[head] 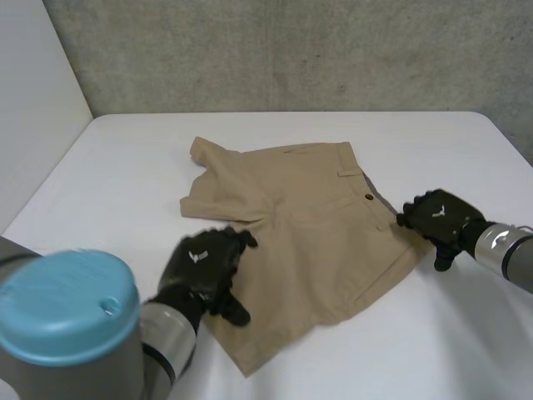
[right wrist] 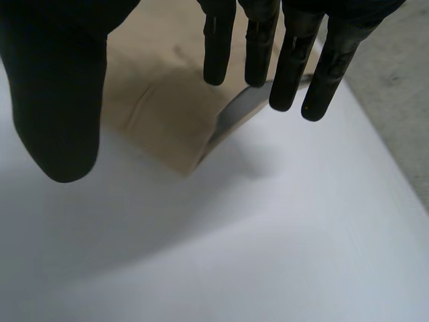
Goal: Fold the shorts.
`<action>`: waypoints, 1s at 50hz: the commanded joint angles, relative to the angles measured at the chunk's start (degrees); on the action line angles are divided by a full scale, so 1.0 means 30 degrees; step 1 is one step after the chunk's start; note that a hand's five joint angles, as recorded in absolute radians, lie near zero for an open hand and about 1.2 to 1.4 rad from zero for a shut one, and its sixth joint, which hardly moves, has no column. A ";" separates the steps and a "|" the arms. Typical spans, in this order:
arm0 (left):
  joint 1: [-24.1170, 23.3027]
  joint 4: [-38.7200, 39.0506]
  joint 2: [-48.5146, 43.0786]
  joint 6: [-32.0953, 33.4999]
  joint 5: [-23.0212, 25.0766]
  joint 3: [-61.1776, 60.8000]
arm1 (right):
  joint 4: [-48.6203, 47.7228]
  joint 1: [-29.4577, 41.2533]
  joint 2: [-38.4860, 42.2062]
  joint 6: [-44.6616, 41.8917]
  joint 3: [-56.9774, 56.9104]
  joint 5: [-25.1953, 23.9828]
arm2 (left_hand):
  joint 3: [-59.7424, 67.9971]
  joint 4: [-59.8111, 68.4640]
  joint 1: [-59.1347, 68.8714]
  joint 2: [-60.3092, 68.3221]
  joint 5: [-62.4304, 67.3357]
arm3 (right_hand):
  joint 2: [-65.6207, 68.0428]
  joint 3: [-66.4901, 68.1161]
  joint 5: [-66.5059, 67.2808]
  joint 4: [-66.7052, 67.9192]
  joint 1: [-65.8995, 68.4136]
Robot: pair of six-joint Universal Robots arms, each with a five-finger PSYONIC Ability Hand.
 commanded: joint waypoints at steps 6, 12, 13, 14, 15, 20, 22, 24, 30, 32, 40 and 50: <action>-0.0767 -0.0377 -0.2198 -0.1047 -0.0256 0.0400 | -0.0856 0.0079 0.1373 -0.0083 -0.0352 -0.0684 | 0.1449 0.1437 0.1460 0.1431 0.1326 | 0.5935 0.5787 0.6102 0.5814 0.6885; -0.1265 -0.0348 -0.2756 -0.1106 -0.0460 0.0634 | -0.1091 0.0196 0.1431 -0.0053 -0.0352 -0.0684 | 0.1449 0.1437 0.1460 0.1431 0.1326 | 0.6723 0.6575 0.6890 0.6603 0.7674; -0.1498 -0.0319 -0.2785 -0.1077 -0.0664 0.0721 | -0.1091 0.0196 0.1431 -0.0053 -0.0352 -0.0655 | 0.1449 0.1437 0.1460 0.1431 0.1326 | 0.6723 0.6575 0.6890 0.6602 0.7673; -0.1645 -0.0319 -0.2815 -0.1048 -0.0811 0.0780 | -0.1091 0.0196 0.1431 -0.0053 -0.0352 -0.0655 | 0.1449 0.1437 0.1460 0.1431 0.1326 | 0.6723 0.6575 0.6890 0.6602 0.7673; -0.1792 -0.0319 -0.2844 -0.1048 -0.0957 0.0810 | -0.1091 0.0225 0.1402 -0.0053 -0.0352 -0.0655 | 0.1449 0.1437 0.1460 0.1431 0.1326 | 0.6723 0.6575 0.6890 0.6602 0.7673; -0.2554 -0.0202 -0.2873 -0.0872 -0.1865 0.0985 | -0.1091 0.0313 0.1227 0.0267 -0.0586 -0.0567 | 0.1449 0.1437 0.1460 0.1431 0.1326 | 0.6723 0.6575 0.6890 0.6602 0.7673; -0.2759 -0.0230 -0.2902 -0.0872 -0.2218 0.1161 | -0.1062 0.0313 0.1139 0.0589 -0.0703 -0.0567 | 0.1449 0.1437 0.1460 0.1431 0.1326 | 0.6723 0.6575 0.6890 0.6602 0.7673; -0.2818 -0.0231 -0.2903 -0.0872 -0.2364 0.1278 | -0.1062 0.0284 0.0934 0.1117 -0.0821 -0.0596 | 0.1449 0.1437 0.1460 0.1431 0.1326 | 0.6555 0.6407 0.6722 0.6434 0.7506; -0.2936 -0.0231 -0.3341 -0.0813 -0.2453 0.1659 | -0.1091 0.0284 0.0816 0.1792 -0.1143 -0.0713 | 0.1505 0.1493 0.1516 0.1487 0.1382 | 0.6554 0.6406 0.6721 0.6434 0.7505; -0.2965 -0.0260 -0.3546 -0.0813 -0.2453 0.1776 | -0.1120 0.0284 0.0903 0.1851 -0.1289 -0.0684 | 0.1450 0.1437 0.1460 0.1431 0.1327 | 0.6610 0.6462 0.6778 0.6490 0.7561; -0.2965 -0.0260 -0.4483 -0.0813 -0.2949 0.2098 | -0.1120 0.0313 0.1489 0.1910 -0.1729 -0.0655 | 0.1505 0.1493 0.1516 0.1487 0.1382 | 0.9849 0.9701 1.0016 0.9728 1.0800; -0.3199 -0.0231 -0.4895 -0.0813 -0.3976 0.2333 | -0.1033 0.0489 0.1139 0.3635 -0.1993 -0.0771 | 0.3353 0.3341 0.3364 0.3335 0.3230 | 1.8758 1.8610 1.8925 1.8637 1.9708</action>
